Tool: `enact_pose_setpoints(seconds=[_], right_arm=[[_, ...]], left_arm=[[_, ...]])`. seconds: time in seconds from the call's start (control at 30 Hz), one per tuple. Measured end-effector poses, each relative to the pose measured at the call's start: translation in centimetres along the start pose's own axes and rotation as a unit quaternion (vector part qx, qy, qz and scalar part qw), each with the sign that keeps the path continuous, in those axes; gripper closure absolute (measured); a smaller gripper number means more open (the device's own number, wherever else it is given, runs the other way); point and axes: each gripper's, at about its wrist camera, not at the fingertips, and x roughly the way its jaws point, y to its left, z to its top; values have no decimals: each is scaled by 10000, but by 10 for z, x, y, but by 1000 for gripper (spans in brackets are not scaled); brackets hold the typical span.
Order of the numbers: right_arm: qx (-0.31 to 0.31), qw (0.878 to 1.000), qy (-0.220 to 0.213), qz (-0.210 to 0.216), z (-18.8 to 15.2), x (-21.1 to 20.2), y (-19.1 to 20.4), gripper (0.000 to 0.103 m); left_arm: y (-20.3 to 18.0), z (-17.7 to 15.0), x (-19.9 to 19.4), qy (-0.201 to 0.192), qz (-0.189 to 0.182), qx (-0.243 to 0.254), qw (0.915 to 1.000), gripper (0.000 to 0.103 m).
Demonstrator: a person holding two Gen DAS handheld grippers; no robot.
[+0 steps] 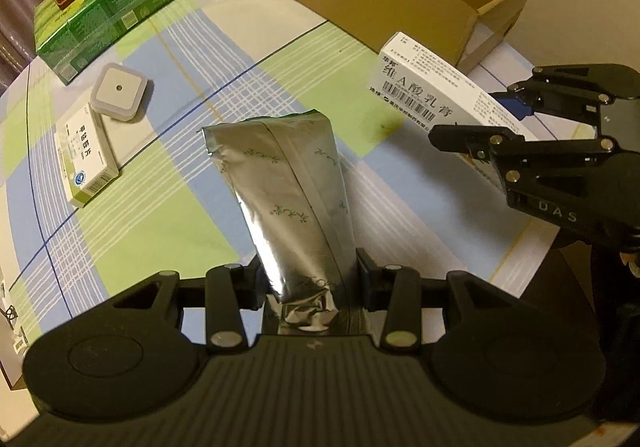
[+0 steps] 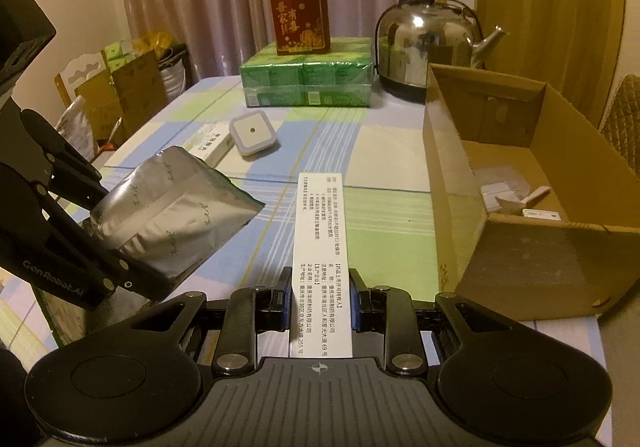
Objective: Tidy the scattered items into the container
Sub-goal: 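Carry the foil pouch and long white box toward the cardboard box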
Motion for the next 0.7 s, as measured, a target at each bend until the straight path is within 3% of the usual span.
enact_pose_setpoints(seconds=[0.7], right_arm=[[126, 9991, -341, -234, 10, -37, -21, 80]], left_arm=[[-30, 26, -20, -276, 15, 299, 9992, 66]])
